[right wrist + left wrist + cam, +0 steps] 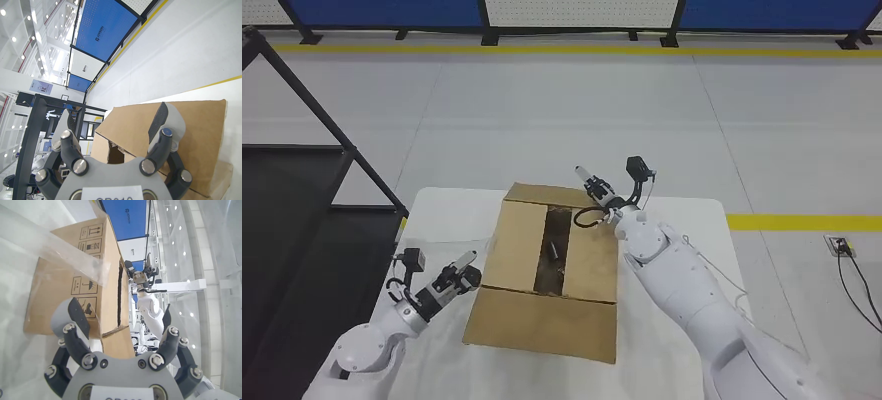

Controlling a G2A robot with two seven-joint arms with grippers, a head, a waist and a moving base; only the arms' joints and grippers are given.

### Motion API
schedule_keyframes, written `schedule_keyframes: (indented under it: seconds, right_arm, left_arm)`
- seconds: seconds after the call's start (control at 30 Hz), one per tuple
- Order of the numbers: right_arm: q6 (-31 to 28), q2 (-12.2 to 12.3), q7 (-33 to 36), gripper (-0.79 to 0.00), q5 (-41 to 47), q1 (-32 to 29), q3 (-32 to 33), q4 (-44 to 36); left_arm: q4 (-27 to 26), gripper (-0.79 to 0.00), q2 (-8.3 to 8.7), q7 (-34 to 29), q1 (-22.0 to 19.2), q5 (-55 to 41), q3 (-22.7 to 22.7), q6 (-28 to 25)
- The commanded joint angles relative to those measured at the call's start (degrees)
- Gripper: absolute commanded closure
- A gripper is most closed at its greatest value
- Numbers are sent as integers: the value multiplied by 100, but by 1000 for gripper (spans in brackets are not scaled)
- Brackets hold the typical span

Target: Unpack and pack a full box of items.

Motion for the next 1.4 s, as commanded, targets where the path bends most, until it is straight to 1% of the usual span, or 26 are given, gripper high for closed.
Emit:
schedule_keyframes:
  seconds: [0.0,0.13,0.33,0.47,0.53,0.63,0.7,0.83,0.93,1.1,1.2,1.27,1.37]
  right_arm:
    - [18,1,40,-785,-35,0,31,-2]
    - [81,1,155,-785,-127,14,81,-7]
    - [160,-8,246,-785,-245,20,159,-28]
    - [-32,-6,179,-785,-213,1,269,-69]
    - [-203,1,269,-785,-145,-25,342,-111]
    - [-632,40,911,-785,177,-75,532,-190]
    - [-890,87,1600,-785,411,-99,662,-217]
    - [-1162,192,2907,-785,670,-120,840,-266]
    - [-1214,242,3643,-785,713,-184,892,-385]
    - [-1022,252,4105,-785,479,-302,832,-631]
    - [-839,231,4038,-785,299,-359,783,-767]
    - [-819,231,3978,-785,272,-357,782,-768]
    - [-819,231,3978,-785,272,-357,782,-768]
  left_arm:
    - [3,-785,4,-115,26,-26,-14,-69]
    - [-27,-785,16,-355,100,-114,-67,-199]
    - [-104,-785,32,-531,218,-208,-158,-276]
    - [-111,-785,43,-573,252,-340,-266,-294]
    - [-135,-785,47,-544,284,-387,-325,-327]
    - [-189,-785,59,-552,343,-485,-446,-365]
    - [-227,-785,70,-561,389,-547,-539,-381]
    - [-289,-785,92,-611,476,-674,-718,-381]
    - [-325,-785,106,-664,520,-714,-815,-367]
    - [-359,-785,121,-779,558,-739,-882,-311]
    - [-361,-785,144,-1058,557,-664,-889,-186]
    - [-388,-785,161,-1223,549,-545,-877,-104]
    - [-388,-785,161,-1223,549,-545,-877,-104]
